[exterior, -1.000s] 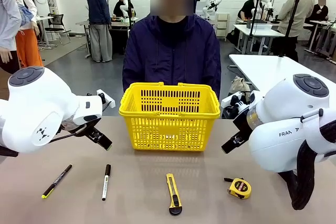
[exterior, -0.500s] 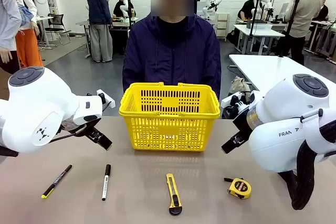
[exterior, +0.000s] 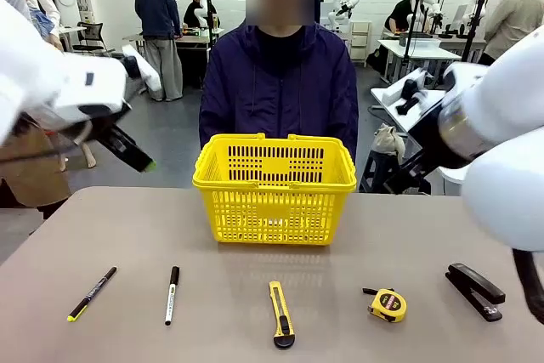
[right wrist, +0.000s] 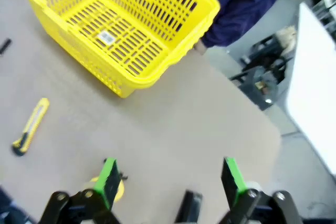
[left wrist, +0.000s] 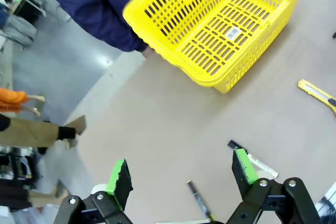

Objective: Place the items the person wants into the basket.
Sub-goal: Pick up the item the person points to and place it in the Market Basket.

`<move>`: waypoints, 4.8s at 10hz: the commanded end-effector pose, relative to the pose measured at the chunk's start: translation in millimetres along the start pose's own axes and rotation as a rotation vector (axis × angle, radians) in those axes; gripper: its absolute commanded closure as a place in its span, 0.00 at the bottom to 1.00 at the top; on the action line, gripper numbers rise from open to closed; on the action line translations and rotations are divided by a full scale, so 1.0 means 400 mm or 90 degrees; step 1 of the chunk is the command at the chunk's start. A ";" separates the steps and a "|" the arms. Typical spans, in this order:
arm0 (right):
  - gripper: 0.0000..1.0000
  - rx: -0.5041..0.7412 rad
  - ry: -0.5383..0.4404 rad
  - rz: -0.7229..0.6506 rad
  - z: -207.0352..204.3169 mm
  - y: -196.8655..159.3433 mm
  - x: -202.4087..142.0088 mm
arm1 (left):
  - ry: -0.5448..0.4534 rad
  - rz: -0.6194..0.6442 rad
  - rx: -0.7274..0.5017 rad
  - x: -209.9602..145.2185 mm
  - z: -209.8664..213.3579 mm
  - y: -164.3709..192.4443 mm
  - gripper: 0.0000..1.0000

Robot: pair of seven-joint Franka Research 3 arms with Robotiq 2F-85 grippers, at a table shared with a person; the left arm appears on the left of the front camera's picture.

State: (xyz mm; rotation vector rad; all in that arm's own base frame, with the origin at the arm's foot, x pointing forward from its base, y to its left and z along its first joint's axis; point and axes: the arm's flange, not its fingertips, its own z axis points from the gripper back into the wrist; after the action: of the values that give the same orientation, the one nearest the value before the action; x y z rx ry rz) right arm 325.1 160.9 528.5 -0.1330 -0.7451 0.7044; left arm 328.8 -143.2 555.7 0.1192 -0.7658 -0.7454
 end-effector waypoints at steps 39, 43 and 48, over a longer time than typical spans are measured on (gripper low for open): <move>0.00 0.229 -0.340 -0.355 0.428 -0.579 -0.591 | -0.144 0.276 -0.281 -0.442 0.245 0.577 0.00; 0.00 0.229 -0.340 -0.355 0.428 -0.579 -0.591 | -0.144 0.276 -0.281 -0.442 0.245 0.577 0.00; 0.00 0.237 -0.208 -0.348 0.337 -0.557 -0.511 | -0.144 0.276 -0.281 -0.442 0.245 0.577 0.00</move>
State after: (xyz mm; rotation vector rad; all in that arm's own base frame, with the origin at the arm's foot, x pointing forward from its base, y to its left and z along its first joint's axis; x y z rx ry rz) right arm 218.5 -180.4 595.1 0.5682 -1.0324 0.3225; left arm 308.8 156.6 605.2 -0.5136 -0.7749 -0.4821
